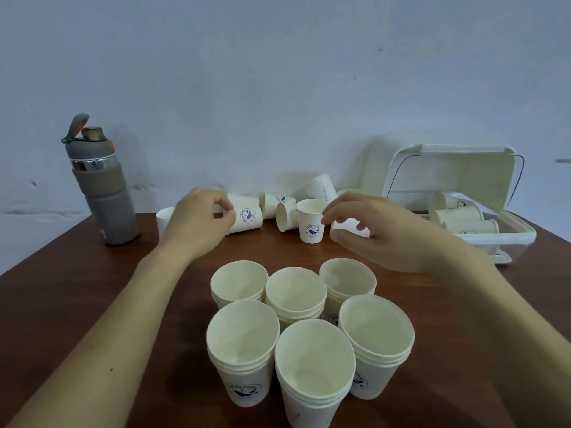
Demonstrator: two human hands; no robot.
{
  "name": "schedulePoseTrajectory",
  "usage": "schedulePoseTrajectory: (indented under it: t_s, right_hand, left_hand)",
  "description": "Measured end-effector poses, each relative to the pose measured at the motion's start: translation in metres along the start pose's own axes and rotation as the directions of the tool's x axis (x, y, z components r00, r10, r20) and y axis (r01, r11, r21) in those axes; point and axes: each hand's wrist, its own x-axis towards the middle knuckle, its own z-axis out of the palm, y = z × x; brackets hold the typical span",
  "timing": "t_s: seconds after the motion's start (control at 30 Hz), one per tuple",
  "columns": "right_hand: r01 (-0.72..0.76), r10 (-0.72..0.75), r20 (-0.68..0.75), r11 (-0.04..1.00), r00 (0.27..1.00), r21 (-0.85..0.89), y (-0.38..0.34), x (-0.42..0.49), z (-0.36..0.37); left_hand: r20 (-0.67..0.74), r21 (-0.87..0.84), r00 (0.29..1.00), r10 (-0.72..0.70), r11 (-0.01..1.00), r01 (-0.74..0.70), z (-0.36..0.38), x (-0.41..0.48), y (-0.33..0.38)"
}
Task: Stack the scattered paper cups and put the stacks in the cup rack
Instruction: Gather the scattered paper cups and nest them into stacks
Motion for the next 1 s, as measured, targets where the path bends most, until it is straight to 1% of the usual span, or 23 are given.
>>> schedulePoseTrajectory:
  t_s: [0.1,0.17,0.27,0.37,0.43,0.5,0.6,0.8,0.93,1.0]
  right_hand:
    - [0.010,-0.009,-0.030,1.000,1.000,0.009,0.007,0.002,0.001]
    - [0.013,-0.013,-0.039,1.000,0.999,0.010,0.008,0.003,0.001]
    - [0.013,-0.013,-0.038,1.000,0.999,0.008,0.010,0.005,0.004]
    - [0.008,-0.008,-0.039,1.000,0.999,0.011,0.012,0.005,0.007]
    - [0.006,-0.006,-0.042,1.000,0.999,0.008,0.012,0.005,0.007]
    - [0.008,-0.007,-0.050,1.000,0.999,0.003,0.012,0.005,0.007]
    - [0.005,-0.005,-0.054,1.000,0.999,-0.002,0.012,0.005,0.006]
    - [0.005,-0.006,-0.072,1.000,0.997,-0.008,0.012,0.005,0.005]
    - [-0.037,0.037,-0.116,0.999,0.993,0.000,0.016,0.006,0.008]
    - [-0.088,0.092,-0.156,0.996,0.983,0.030,0.022,0.008,0.010]
  left_hand:
    - [-0.100,0.245,0.988,-0.116,0.960,0.138,0.010,0.006,-0.037]
    - [-0.111,0.319,0.982,-0.156,0.930,0.183,0.011,0.008,-0.053]
    - [-0.083,0.317,0.970,-0.230,0.916,0.244,0.015,0.011,-0.070]
    - [-0.003,0.292,0.944,-0.329,0.903,0.315,0.022,0.009,-0.084]
    - [0.029,0.278,0.933,-0.360,0.899,0.338,0.024,0.007,-0.090]
    - [0.011,0.240,0.931,-0.364,0.905,0.351,0.024,0.008,-0.091]
    - [-0.067,0.188,0.935,-0.348,0.916,0.354,0.023,0.012,-0.089]
    - [-0.165,0.221,0.932,-0.321,0.909,0.353,0.020,0.009,-0.082]
    - [-0.208,0.208,0.937,-0.282,0.923,0.324,0.015,0.006,-0.074]
    - [-0.233,0.183,0.937,-0.259,0.935,0.304,0.012,0.008,-0.067]
